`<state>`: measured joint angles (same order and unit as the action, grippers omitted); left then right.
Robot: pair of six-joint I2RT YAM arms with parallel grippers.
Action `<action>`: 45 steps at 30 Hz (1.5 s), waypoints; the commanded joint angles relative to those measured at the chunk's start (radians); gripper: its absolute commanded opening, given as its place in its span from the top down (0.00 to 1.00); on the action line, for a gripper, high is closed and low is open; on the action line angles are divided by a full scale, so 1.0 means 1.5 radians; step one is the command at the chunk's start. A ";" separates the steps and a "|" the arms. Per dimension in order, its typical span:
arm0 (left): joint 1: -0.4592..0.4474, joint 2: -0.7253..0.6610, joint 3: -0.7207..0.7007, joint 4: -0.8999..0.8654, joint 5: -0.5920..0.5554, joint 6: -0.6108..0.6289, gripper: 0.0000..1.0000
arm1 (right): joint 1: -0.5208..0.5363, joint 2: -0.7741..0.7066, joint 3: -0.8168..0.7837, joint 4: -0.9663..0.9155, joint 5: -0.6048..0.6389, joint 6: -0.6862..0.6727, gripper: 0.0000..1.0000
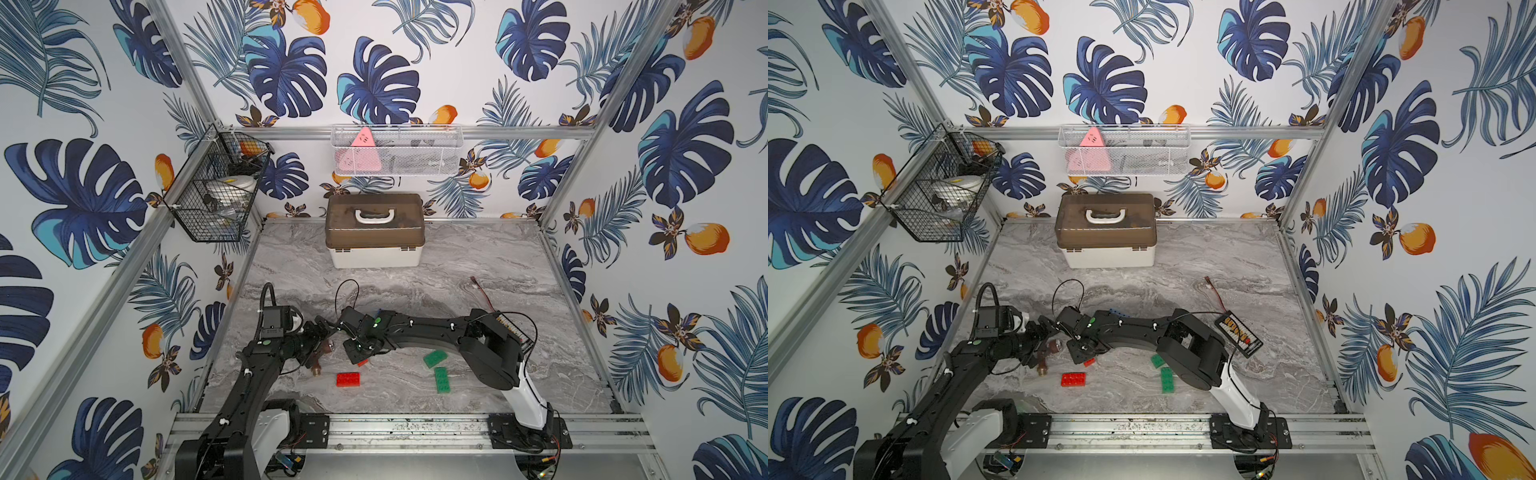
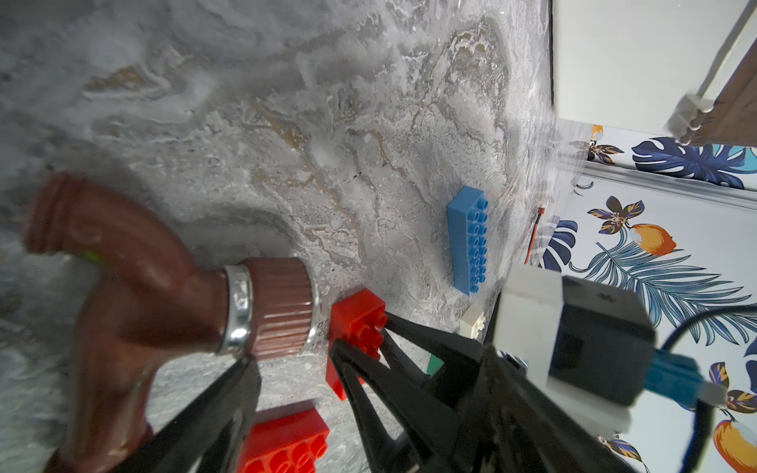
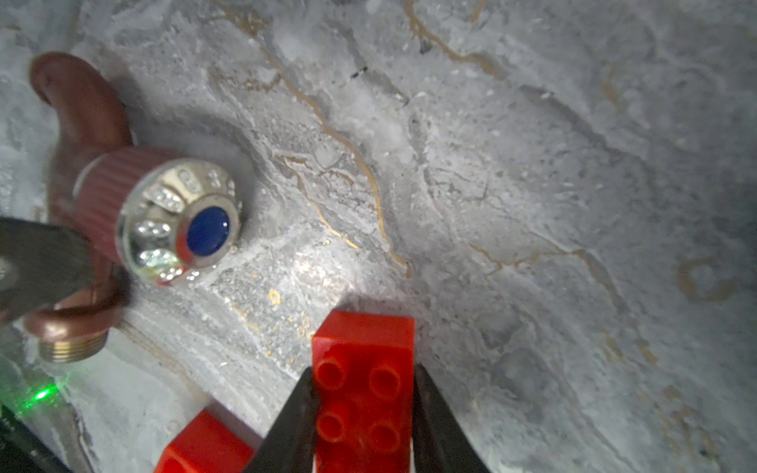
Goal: Assemble a small pinwheel with lego
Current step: Pick up the lego brick from the center of the board, then assemble the lego brick with the lego brick.
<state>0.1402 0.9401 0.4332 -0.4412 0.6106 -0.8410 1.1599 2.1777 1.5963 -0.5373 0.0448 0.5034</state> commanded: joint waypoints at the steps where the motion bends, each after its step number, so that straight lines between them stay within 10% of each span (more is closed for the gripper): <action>1: 0.001 0.002 -0.001 0.012 0.008 -0.005 0.09 | 0.003 0.006 -0.006 -0.104 0.023 -0.015 0.76; 13: -0.021 0.022 0.026 0.079 0.019 -0.072 0.14 | -0.098 -0.164 -0.046 -0.140 -0.064 -0.146 0.94; 20: -0.209 0.101 0.054 0.216 -0.085 -0.186 0.15 | -0.244 -0.241 -0.077 -0.148 -0.094 -0.328 0.99; 45: -0.288 0.320 0.056 0.476 -0.150 -0.263 0.16 | -0.279 -0.082 -0.007 -0.103 -0.123 -0.623 1.00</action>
<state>-0.2916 1.4078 0.5159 0.2012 0.3893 -1.2278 0.7433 2.0609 1.5936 -0.7277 -0.1024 -0.3679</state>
